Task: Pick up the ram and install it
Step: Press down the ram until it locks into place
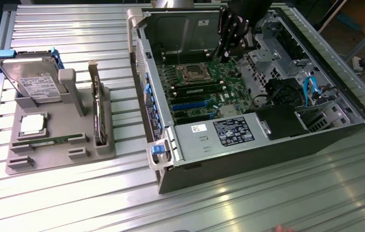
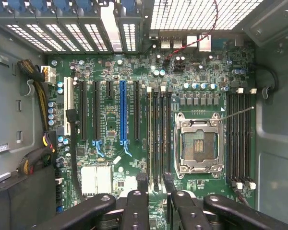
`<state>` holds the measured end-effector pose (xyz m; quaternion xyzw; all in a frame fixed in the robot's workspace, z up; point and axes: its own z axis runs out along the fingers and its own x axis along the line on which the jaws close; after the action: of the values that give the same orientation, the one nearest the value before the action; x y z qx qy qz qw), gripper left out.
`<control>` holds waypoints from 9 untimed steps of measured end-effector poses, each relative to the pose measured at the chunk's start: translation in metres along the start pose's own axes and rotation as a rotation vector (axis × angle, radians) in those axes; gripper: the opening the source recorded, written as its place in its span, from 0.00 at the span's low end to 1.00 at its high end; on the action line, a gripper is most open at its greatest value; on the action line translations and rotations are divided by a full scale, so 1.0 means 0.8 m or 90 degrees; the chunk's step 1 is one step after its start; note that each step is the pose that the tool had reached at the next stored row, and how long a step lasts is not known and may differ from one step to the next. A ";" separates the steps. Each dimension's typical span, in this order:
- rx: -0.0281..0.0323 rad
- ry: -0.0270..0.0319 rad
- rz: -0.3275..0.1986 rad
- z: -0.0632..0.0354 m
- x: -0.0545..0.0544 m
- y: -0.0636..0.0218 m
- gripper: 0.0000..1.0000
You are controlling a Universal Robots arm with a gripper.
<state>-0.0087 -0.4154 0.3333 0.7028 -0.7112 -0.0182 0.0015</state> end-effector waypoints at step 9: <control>0.0000 0.0000 0.000 0.000 0.000 0.000 0.11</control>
<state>-0.0087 -0.4154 0.3333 0.7028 -0.7112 -0.0182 0.0015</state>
